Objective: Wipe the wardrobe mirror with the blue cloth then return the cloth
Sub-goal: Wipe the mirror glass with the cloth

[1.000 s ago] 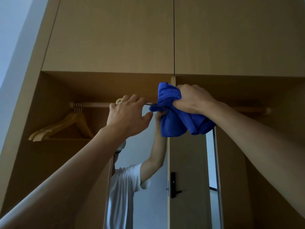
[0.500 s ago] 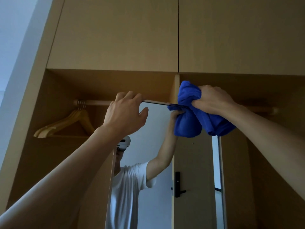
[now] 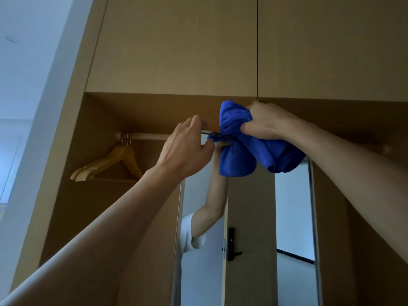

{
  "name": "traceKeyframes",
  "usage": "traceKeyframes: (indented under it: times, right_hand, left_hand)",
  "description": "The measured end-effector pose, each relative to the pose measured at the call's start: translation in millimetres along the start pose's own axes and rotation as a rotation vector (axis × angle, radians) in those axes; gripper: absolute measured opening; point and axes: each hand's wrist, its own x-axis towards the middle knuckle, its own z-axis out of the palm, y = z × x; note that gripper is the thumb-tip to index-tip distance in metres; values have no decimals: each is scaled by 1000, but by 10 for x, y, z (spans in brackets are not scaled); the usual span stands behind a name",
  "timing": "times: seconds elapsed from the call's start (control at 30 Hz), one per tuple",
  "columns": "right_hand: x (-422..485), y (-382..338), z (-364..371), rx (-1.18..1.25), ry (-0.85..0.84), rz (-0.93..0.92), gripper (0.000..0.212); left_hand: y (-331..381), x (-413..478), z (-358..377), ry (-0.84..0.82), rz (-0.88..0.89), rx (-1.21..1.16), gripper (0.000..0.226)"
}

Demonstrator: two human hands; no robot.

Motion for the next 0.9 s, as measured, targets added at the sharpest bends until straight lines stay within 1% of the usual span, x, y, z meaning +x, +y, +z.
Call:
traceKeyframes:
  times: [0.1, 0.2, 0.27, 0.37, 0.4, 0.5, 0.57, 0.77, 0.9]
  right_hand:
    - [19, -206, 5, 36, -7, -30, 14]
    - [24, -397, 25, 54, 17, -60, 14]
    - [25, -500, 40, 63, 32, -71, 14]
    - [14, -631, 78, 81, 68, -95, 14]
    - [9, -669, 91, 86, 85, -109, 15]
    - [-22, -755, 117, 71, 128, -157, 16]
    - [-46, -796, 122, 52, 149, -188, 18]
    - [-104, -894, 138, 5, 211, -239, 18]
    - [-181, -971, 174, -69, 297, -314, 23]
  left_hand:
    - [-45, -16, -48, 17, -68, -153, 46]
    - [-110, -95, -43, 16, -156, -255, 51]
    - [-146, -170, -16, 13, -194, -320, 50]
    - [-188, -271, -6, 7, -233, -407, 42]
    - [-200, -296, -12, 0, -237, -427, 43]
    - [-213, -347, -50, -27, -252, -445, 54]
    - [-216, -371, -66, -34, -260, -444, 55]
    - [-226, -470, -97, -55, -264, -438, 39]
    - [-237, -590, -119, -85, -271, -436, 33]
